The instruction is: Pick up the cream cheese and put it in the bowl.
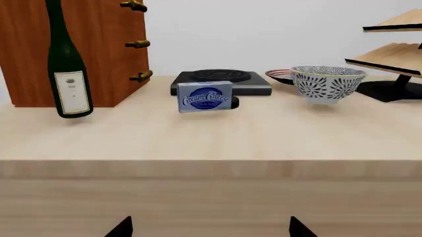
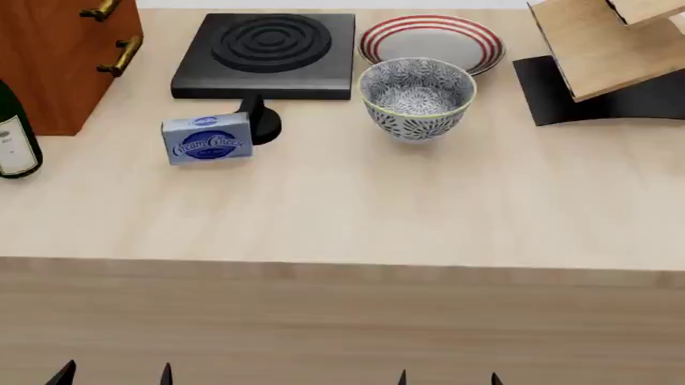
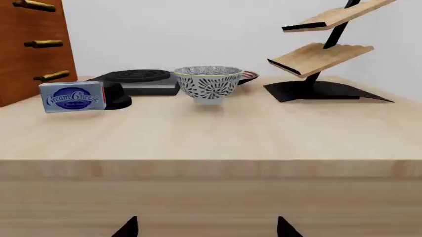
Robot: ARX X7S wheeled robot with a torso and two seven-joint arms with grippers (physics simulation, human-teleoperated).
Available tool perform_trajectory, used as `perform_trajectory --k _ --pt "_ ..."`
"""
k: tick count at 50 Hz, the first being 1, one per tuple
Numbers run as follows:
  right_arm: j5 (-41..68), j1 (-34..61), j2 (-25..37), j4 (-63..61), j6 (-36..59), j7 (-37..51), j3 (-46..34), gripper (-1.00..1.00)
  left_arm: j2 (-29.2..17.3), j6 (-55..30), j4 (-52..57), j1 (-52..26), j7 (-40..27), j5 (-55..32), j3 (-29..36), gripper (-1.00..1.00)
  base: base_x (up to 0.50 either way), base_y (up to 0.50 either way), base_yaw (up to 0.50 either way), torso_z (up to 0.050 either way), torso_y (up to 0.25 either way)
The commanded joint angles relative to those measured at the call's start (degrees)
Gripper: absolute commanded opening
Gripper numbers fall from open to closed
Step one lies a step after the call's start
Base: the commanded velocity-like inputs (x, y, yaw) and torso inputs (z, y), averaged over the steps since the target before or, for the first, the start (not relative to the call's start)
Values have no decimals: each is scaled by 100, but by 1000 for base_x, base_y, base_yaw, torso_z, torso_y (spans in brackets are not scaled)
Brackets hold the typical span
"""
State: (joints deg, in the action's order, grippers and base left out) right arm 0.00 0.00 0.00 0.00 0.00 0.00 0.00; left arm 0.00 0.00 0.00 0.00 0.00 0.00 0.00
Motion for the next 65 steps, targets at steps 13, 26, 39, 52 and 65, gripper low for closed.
perform_trajectory --k 13,26,39,52,65 --pt "292 -16 243 2 -53 339 -235 100 -242 -44 189 66 -340 -231 256 100 0 0 0 33 0" --pt "360 22 377 75 -41 433 -432 100 -409 425 -87 46 -409 -188 535 100 0 0 0 6 0" --pt "442 39 465 128 -91 537 -541 100 -485 128 -49 -25 -444 -454 584 100 0 0 0 50 0" --pt "520 17 542 76 -152 652 -620 100 -590 38 57 -14 -517 -600 645 100 0 0 0 50 0" --pt "472 -36 624 30 -303 811 -727 100 -690 -42 203 22 -570 -708 718 100 0 0 0 50 0"
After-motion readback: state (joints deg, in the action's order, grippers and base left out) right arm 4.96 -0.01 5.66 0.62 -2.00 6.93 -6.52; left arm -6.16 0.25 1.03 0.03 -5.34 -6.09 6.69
